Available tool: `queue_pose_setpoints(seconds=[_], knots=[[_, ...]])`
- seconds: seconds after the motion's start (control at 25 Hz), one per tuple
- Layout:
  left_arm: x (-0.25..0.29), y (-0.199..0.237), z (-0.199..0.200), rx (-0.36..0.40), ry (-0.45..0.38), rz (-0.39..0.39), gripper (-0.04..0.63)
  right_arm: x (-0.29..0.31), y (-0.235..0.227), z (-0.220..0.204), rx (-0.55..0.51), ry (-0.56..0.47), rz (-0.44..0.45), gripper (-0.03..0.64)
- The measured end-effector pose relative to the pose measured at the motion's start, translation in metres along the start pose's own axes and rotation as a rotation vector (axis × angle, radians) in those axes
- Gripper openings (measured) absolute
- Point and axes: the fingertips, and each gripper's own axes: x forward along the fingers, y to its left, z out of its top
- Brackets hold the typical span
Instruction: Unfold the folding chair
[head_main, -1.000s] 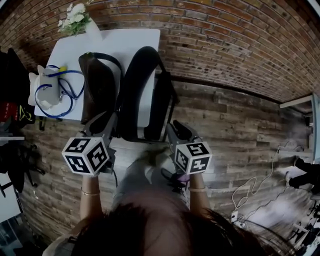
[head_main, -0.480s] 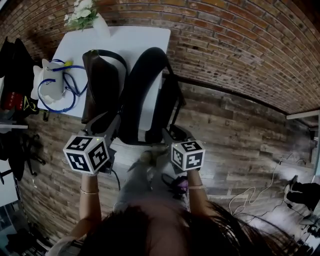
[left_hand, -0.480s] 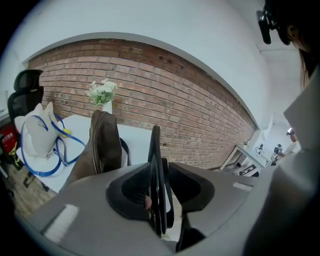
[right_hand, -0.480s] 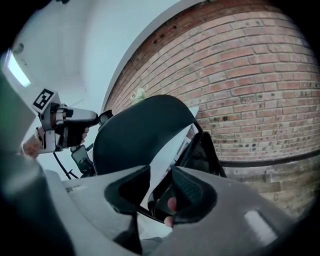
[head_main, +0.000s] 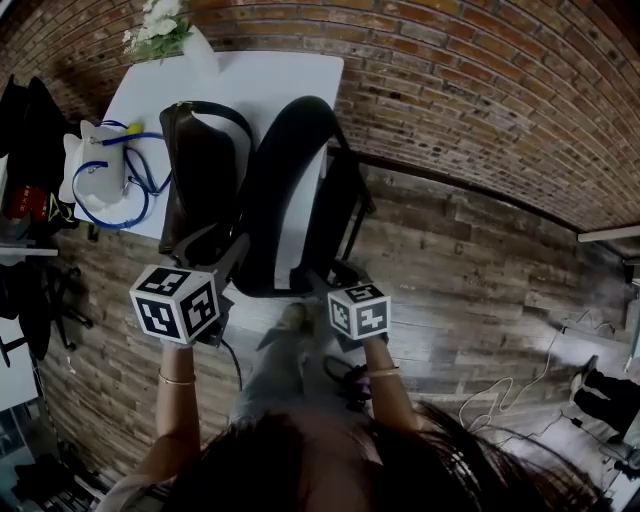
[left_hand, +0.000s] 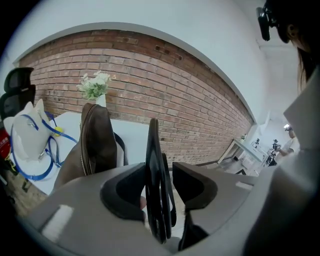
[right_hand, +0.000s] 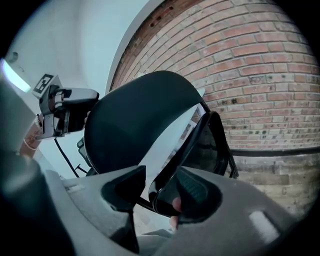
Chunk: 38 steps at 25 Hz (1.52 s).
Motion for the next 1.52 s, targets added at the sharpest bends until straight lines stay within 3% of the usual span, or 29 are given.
queue_pose_setpoints(seconds=[0.76, 1.52], knots=[[0.026, 0.003, -0.014, -0.011, 0.041, -0.023, 0.169, 0.051, -0.003, -0.049, 0.002, 0.131, 0.042, 0.215], [0.047, -0.005, -0.024, 0.013, 0.086, -0.090, 0.141, 0.078, 0.003, -0.056, 0.109, 0.114, 0.090, 0.219]])
